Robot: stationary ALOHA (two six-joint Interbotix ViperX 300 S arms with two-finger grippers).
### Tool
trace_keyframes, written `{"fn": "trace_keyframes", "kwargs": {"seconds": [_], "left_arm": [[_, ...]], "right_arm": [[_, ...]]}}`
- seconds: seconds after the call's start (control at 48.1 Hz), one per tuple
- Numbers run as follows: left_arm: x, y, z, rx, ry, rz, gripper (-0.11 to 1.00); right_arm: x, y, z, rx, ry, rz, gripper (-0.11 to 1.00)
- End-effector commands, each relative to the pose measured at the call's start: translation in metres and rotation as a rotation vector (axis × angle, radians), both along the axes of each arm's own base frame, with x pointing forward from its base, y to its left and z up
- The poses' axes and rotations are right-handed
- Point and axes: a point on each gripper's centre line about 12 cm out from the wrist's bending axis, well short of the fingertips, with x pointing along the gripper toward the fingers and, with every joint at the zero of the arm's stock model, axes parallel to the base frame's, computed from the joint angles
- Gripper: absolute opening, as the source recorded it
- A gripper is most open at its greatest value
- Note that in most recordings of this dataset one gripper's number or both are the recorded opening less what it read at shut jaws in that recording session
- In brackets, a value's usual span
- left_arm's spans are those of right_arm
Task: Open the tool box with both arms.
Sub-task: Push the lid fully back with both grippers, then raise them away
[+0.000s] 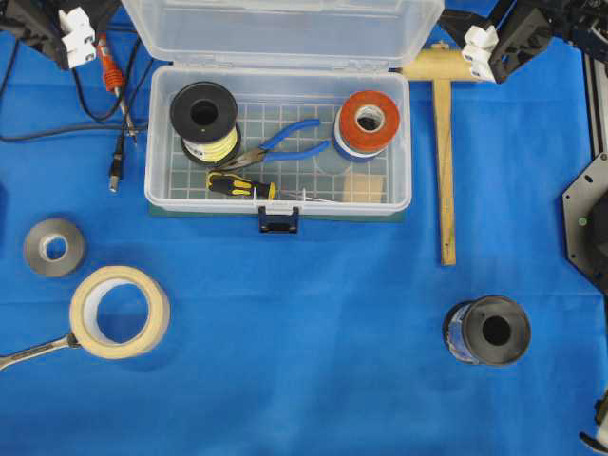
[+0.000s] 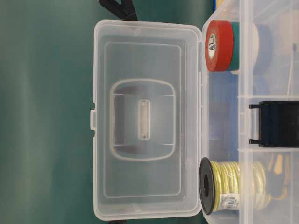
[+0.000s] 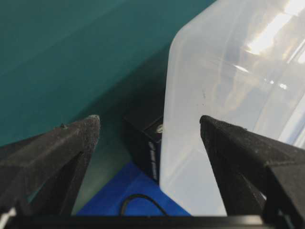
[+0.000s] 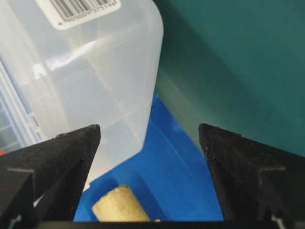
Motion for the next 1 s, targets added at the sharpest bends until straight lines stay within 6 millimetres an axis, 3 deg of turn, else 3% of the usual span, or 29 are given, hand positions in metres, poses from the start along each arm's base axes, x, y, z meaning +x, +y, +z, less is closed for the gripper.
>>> {"fn": "trace_keyframes", "kwargs": {"seconds": [0.0, 0.27, 0.623, 0.79, 0.977], "left_arm": [[0.009, 0.002, 0.004, 0.018, 0.008, -0.019, 0.9], [0.013, 0.013, 0.003, 0.016, 0.021, 0.0, 0.9], [0.016, 0.043, -0.009, -0.016, 0.063, 0.067, 0.9], [0.017, 0.045, -0.012, -0.026, 0.077, 0.067, 0.9], [0.004, 0.045, -0.016, -0.044, 0.093, 0.096, 0.9]], "right_arm": [[0.006, -0.004, 0.013, -0.027, -0.033, 0.001, 0.86], [0.009, -0.021, 0.01, -0.025, -0.016, -0.033, 0.86], [0.009, -0.044, 0.007, -0.017, 0.002, -0.084, 0.86], [0.008, -0.046, 0.004, -0.01, 0.01, -0.092, 0.86], [-0.003, -0.047, 0.002, 0.0, 0.02, -0.117, 0.86]]}}
